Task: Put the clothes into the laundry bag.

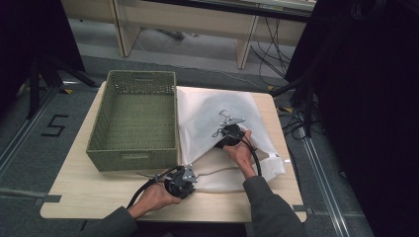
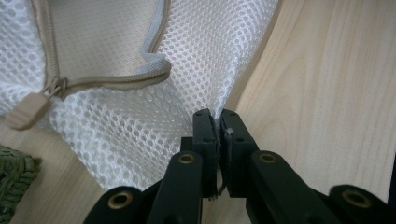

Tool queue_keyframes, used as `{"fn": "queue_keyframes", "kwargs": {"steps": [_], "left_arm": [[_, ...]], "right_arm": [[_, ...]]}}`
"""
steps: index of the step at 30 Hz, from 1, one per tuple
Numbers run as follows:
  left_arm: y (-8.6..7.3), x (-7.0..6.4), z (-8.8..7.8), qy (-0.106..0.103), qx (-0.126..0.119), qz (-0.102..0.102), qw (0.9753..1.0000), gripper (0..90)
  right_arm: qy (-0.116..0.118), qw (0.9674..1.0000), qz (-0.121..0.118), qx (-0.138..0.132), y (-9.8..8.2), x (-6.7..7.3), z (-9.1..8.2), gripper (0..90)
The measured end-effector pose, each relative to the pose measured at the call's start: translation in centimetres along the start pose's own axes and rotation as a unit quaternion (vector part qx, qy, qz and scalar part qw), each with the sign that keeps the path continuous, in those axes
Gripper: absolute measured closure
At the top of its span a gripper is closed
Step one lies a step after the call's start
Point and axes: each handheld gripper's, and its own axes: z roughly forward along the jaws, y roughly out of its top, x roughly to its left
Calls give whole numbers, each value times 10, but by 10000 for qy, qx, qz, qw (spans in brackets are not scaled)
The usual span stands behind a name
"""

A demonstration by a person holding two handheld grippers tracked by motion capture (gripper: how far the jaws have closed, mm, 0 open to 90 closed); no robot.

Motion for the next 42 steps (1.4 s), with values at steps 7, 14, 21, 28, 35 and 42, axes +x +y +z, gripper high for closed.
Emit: {"fn": "queue_keyframes", "kwargs": {"steps": [7, 14, 21, 28, 35, 42], "left_arm": [[0, 0, 0, 22, -38, 20, 10000, 855], [1, 1, 1, 4, -36, -9, 10000, 855], [1, 1, 0, -6, 32, 45, 10000, 853], [1, 1, 0, -19, 36, 23, 10000, 854], [1, 1, 0, -8, 30, 86, 10000, 856], [1, 1, 1, -16, -42, -3, 10000, 855]], "right_arm": [[508, 9985, 182, 48, -11, 7, -45, 524], [345, 9990, 269, 14, -29, -8, -83, 457], [5, 9951, 634, 761, -61, -19, -58, 498], [-236, 9988, -64, 432, -42, -23, -23, 864], [-415, 9987, 267, -93, -6, -31, -6, 868], [-272, 9981, 556, 33, -7, -35, -11, 755]]}}
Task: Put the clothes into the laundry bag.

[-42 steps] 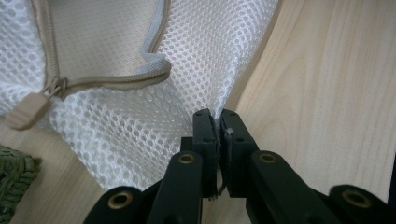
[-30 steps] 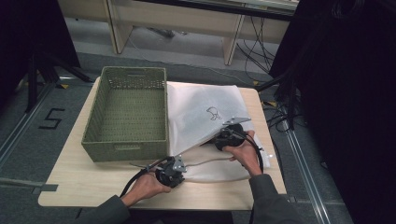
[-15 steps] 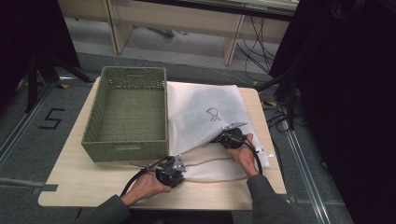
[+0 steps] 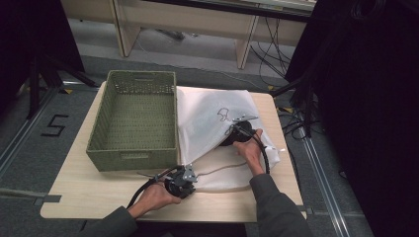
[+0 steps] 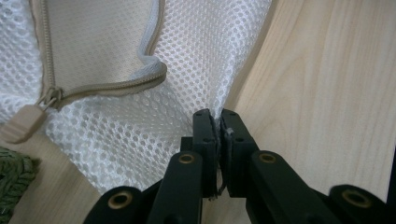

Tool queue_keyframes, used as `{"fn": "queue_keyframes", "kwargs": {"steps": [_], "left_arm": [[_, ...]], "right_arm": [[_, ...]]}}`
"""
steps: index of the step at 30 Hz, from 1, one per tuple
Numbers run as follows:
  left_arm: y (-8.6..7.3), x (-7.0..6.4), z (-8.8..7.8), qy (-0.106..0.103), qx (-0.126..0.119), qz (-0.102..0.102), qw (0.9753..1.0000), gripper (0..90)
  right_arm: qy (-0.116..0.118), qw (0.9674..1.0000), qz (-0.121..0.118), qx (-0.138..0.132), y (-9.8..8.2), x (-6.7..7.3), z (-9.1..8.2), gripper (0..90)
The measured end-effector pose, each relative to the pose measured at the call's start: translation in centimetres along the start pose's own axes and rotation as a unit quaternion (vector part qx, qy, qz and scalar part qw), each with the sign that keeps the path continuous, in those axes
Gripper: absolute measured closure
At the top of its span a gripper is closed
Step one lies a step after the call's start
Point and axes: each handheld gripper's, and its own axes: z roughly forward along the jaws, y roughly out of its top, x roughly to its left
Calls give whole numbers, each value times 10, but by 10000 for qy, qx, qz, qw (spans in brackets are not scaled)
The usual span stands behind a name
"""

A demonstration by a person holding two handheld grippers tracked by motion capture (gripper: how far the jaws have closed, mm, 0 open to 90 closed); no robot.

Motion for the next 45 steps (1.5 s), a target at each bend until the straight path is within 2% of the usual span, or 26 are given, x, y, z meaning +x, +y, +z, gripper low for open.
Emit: {"fn": "queue_keyframes", "kwargs": {"steps": [2, 3, 5, 6, 8, 10, 11, 12, 14, 15, 18, 20, 21, 23, 26, 29, 31, 33, 34, 36, 39, 40, 41, 43, 44, 45], "left_arm": [[0, 0, 0, -2, 17, 44, 10000, 854], [0, 0, 0, 0, -5, 15, 10000, 853], [0, 0, 0, -1, 14, 21, 10000, 852], [0, 0, 0, 4, -2, 0, 10000, 851], [0, 0, 0, 21, 5, 14, 10000, 850], [0, 0, 0, 20, 14, 32, 10000, 847], [0, 0, 0, 11, 15, 12, 10000, 847], [0, 0, 0, 8, 17, 10, 10000, 846], [0, 1, -1, 4, 71, 77, 9999, 846], [0, 0, 0, -10, 62, 14, 10000, 846], [0, 1, -1, 3, 63, 58, 10000, 846], [0, 0, 0, 1, 71, 24, 10000, 847], [0, 0, 0, 0, 69, 17, 10000, 847], [0, 1, -1, 15, 67, 52, 10000, 847], [0, 1, 0, -5, 29, 1, 10000, 849], [0, 0, 0, 22, 0, -27, 10000, 849], [0, 1, -1, 20, 51, 41, 10000, 849], [0, 0, 0, 39, 22, 9, 10000, 849], [0, 0, 0, 38, 27, 12, 10000, 849], [0, 0, 0, 28, 35, 7, 10000, 849], [0, 1, -1, 17, 52, 24, 10000, 848], [0, 1, 0, 14, 30, -5, 10000, 847], [0, 1, 0, 20, 17, -14, 10000, 846], [0, 0, 0, 23, 2, -38, 10000, 844], [0, 1, 0, 24, 38, 5, 10000, 842], [0, 1, 0, 15, 17, -23, 10000, 834]], "right_arm": [[248, 9994, -202, 154, -2, 0, -12, 675], [299, 9993, -134, 198, -6, 6, -22, 655], [374, 9989, -209, 194, -11, 8, -41, 625], [468, 9981, -281, 288, -13, 8, -57, 613], [473, 9977, -456, -163, -19, 6, -78, 602], [561, 9954, -670, -386, -21, 4, -106, 597], [465, 9957, -641, -483, -21, 4, -114, 592], [300, 9938, -798, -709, -19, -2, -120, 580], [87, 9937, -717, -857, -14, -10, -127, 552], [-1, 9925, -722, -990, -14, -13, -126, 539], [208, 9922, -751, -976, -10, -21, -111, 565], [279, 9899, -1058, -904, -9, -21, -95, 719], [329, 9873, -1337, -794, -9, -19, -91, 847], [206, 9867, -1449, -711, -8, -15, -92, 875], [352, 9879, -1380, -612, -11, -9, -109, 878], [473, 9890, -1379, -257, -20, -3, -118, 877], [652, 9882, -1374, 176, -31, -3, -110, 877], [690, 9893, -1199, 458, -42, -3, -96, 876], [767, 9862, -1233, 799, -48, -5, -86, 875], [767, 9838, -1256, 1024, -56, -6, -72, 873], [727, 9842, -1143, 1140, -56, -6, -66, 864], [671, 9842, -1252, 1053, -56, -7, -66, 854], [667, 9862, -1130, 1011, -55, -5, -68, 829], [603, 9861, -1258, 904, -54, -7, -70, 799], [564, 9876, -1139, 918, -54, -6, -72, 782], [570, 9877, -1167, 866, -54, -8, -75, 744]]}}
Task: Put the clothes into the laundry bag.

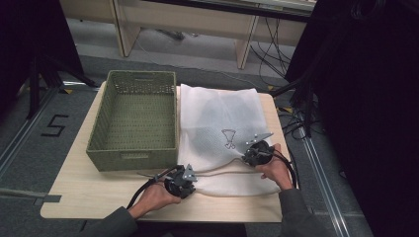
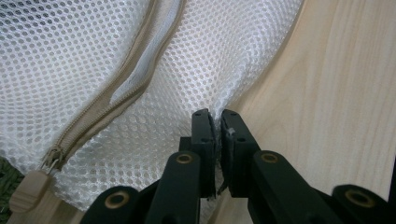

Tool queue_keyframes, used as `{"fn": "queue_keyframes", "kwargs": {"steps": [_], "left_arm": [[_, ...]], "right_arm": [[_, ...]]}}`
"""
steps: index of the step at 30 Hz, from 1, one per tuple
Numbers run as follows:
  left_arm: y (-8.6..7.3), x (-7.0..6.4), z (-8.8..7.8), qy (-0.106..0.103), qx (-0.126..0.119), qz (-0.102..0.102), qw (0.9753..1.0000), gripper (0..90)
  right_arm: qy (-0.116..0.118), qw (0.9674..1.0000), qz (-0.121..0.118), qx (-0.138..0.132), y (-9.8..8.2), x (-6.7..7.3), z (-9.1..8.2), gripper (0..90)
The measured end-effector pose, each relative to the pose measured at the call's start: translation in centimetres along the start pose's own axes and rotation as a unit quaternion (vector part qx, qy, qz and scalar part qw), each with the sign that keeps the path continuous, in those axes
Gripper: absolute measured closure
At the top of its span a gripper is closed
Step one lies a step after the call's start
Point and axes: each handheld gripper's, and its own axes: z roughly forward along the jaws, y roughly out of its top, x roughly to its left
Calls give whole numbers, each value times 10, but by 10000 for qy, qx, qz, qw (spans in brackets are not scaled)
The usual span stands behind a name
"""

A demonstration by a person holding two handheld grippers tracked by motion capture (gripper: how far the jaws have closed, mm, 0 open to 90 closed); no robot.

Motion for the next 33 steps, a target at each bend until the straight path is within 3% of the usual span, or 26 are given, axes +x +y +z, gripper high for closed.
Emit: {"fn": "queue_keyframes", "kwargs": {"steps": [7, 8, 9, 10, 12, 13, 14, 16, 17, 18, 20, 23, 33], "left_arm": [[0, -1, -3, -83, -35, -118, 9999, 693], [1, -3, -4, -82, -127, -171, 9997, 664], [1, -3, -5, -66, -140, -128, 9998, 639], [1, -3, -7, -49, -186, -200, 9996, 609], [1, -2, -14, -38, -190, -158, 9997, 549], [1, -2, -17, -9, -239, -169, 9996, 523], [1, -5, -18, 39, -496, -414, 9979, 501], [1, -5, -23, 109, -529, -398, 9977, 456], [0, -5, -26, 147, -524, -314, 9980, 438], [-2, -6, -28, 164, -536, -418, 9976, 424], [-4, -5, -33, 180, -596, -412, 9972, 407], [-8, -3, -44, 271, -648, -477, 9964, 394], [-24, 3, -70, 436, -783, -651, 9939, 355]], "right_arm": [[-38, 9988, 295, -392, -1, -5, -11, 601], [15, 9976, 489, -495, -1, -3, -12, 594], [-29, 9982, 374, -478, -2, -4, -14, 580], [-49, 9971, 483, -585, -2, -2, -15, 560], [31, 9972, 507, -554, -1, -2, -22, 526], [-29, 9956, 405, -841, -1, -3, -21, 523], [65, 9949, 663, -762, -1, 1, -26, 517], [50, 9938, 564, -956, 0, 3, -30, 517], [92, 9951, 548, -815, 2, 4, -37, 517], [-8, 9928, 508, -1087, 3, 6, -35, 517], [57, 9938, 491, -996, 6, 7, -43, 517], [53, 9930, 497, -1071, 8, 10, -46, 517], [-13, 9930, 468, -1084, 3, 14, -46, 490]]}}
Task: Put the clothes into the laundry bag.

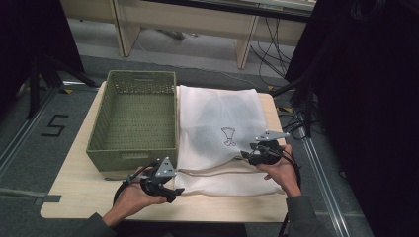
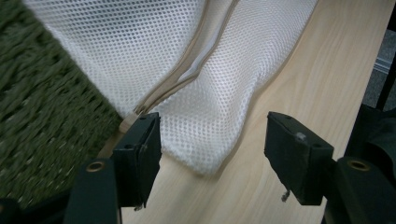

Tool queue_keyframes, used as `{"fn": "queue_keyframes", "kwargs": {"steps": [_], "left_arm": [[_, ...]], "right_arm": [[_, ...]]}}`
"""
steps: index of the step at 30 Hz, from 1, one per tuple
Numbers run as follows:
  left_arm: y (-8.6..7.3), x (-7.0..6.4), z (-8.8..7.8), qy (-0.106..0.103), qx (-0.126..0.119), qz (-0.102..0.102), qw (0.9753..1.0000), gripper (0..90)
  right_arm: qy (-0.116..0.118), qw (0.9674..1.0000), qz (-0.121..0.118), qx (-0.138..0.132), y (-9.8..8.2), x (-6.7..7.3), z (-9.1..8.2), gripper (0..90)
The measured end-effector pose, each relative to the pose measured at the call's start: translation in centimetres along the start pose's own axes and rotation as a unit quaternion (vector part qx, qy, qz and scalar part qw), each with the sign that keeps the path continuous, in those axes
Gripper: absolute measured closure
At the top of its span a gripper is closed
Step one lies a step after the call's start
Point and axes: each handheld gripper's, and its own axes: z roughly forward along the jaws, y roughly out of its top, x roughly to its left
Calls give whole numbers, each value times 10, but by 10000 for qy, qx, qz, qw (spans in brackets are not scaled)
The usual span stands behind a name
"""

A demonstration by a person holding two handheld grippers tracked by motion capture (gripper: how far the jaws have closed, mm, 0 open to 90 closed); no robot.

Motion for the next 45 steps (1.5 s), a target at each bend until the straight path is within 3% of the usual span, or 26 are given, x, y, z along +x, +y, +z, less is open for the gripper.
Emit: {"fn": "queue_keyframes", "kwargs": {"steps": [2, 3, 9, 10, 11, 14, 17, 23, 27, 28, 30, 32, 33, 36, 37, 38, 39, 42, 43, 44, 45], "left_arm": [[-2, 2, -7, 82, -36, 45, 9999, 351], [-3, 1, -9, 64, -68, -47, 9999, 348], [-9, 4, -23, 146, -192, -146, 9996, 330], [-10, 5, -25, 163, -211, -198, 9994, 326], [-11, 6, -27, 209, -224, -227, 9993, 325], [-14, 9, -31, 169, -326, -298, 9989, 319], [-15, 11, -34, -25, -462, -558, 9974, 289], [-18, 18, -40, 144, -609, -517, 9967, 251], [-21, 20, -43, 146, -709, -636, 9953, 227], [-22, 22, -44, 154, -695, -548, 9960, 227], [-23, 22, -45, 176, -710, -620, 9954, 225], [-26, 24, -47, 220, -683, -576, 9958, 224], [-26, 24, -47, 240, -672, -658, 9953, 224], [-29, 25, -48, 215, -682, -639, 9954, 225], [-30, 25, -48, 205, -698, -721, 9947, 225], [-31, 25, -47, 201, -740, -751, 9942, 225], [-32, 26, -48, 219, -679, -650, 9953, 225], [-35, 27, -50, 204, -665, -648, 9955, 223], [-36, 26, -50, 172, -732, -730, 9945, 221], [-37, 27, -52, 194, -666, -614, 9957, 218], [-37, 26, -52, 163, -716, -639, 9952, 218]], "right_arm": [[-27, 10000, 38, -22, -2, 1, 0, 483], [-22, 10000, 34, -17, -2, 0, -1, 478], [-38, 9999, 95, -82, -5, 4, -4, 454], [39, 10000, -38, -84, -6, 2, -4, 451], [63, 9999, 147, -23, -7, 5, -5, 448], [127, 9997, 128, -135, -9, 9, -4, 437], [162, 9997, 129, -131, -12, 13, -4, 431], [223, 9996, 117, -159, -17, 26, -2, 419], [280, 9994, 95, -192, -19, 34, -4, 415], [298, 9992, 147, -202, -19, 35, -5, 414], [296, 9991, 51, -300, -21, 37, -4, 411], [356, 9990, 169, -200, -22, 42, -6, 409], [345, 9990, 94, -274, -23, 42, -4, 408], [341, 9989, 3, -311, -25, 44, -3, 404], [408, 9988, 180, -206, -26, 48, -5, 401], [356, 9990, 48, -270, -27, 47, -4, 396], [372, 9989, -43, -278, -29, 48, -4, 395], [405, 9990, 47, -163, -33, 52, -6, 388], [386, 9990, -31, -224, -35, 52, -6, 385], [395, 9989, -28, -242, -36, 53, -6, 383], [382, 9991, -42, -192, -38, 54, -6, 381]]}}
